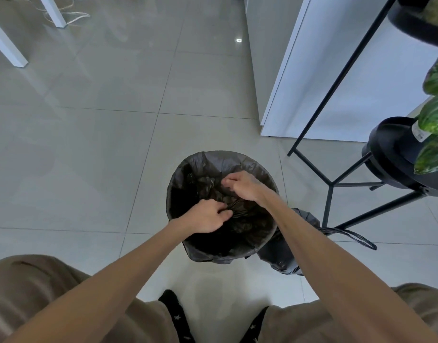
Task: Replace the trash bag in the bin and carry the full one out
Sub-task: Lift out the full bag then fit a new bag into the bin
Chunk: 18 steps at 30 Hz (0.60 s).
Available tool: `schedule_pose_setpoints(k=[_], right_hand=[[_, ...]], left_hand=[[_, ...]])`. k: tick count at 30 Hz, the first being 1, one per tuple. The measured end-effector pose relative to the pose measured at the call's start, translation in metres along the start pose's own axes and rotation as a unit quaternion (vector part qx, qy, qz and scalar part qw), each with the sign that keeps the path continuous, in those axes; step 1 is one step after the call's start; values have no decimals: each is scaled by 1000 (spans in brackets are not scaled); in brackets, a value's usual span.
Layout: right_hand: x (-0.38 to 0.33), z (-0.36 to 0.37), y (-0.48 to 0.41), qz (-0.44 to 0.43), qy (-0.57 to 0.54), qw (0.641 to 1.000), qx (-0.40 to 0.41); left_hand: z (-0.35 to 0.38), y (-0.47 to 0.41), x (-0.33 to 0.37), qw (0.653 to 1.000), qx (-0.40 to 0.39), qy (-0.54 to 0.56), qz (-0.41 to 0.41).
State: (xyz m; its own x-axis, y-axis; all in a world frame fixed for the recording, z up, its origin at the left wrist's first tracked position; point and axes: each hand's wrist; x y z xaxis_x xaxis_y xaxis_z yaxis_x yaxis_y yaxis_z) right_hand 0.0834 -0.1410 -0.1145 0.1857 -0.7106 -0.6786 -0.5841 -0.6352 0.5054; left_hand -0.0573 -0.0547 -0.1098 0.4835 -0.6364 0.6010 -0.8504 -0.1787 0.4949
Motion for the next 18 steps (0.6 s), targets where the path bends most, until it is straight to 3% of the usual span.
schedule_pose_setpoints(k=[4,7,13,18], right_hand=[[-25,3,-17,-14,144,979,-140],[-30,8,-27,-20,254,949,-188],[-28,13,-43,-17,271,946,-176],[-23,12,-35,-47,244,957,-148]], left_hand=[[21,-7,12,989,-125,-70,18],[30,-10,17,981,-183,-63,5],[46,-14,16,959,-262,-105,-22],[39,-9,19,967,-231,-110,-6]])
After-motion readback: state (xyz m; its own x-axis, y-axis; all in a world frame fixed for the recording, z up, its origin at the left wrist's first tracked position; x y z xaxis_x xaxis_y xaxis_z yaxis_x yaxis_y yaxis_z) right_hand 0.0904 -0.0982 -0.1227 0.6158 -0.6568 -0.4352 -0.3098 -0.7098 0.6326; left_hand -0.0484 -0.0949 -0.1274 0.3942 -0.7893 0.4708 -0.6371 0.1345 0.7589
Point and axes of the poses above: each hand's wrist, its own y-axis away from the middle knuckle, its own z-axis out of the palm, x = y × z, and after that the axes turned 2 degrees about x, right-handed
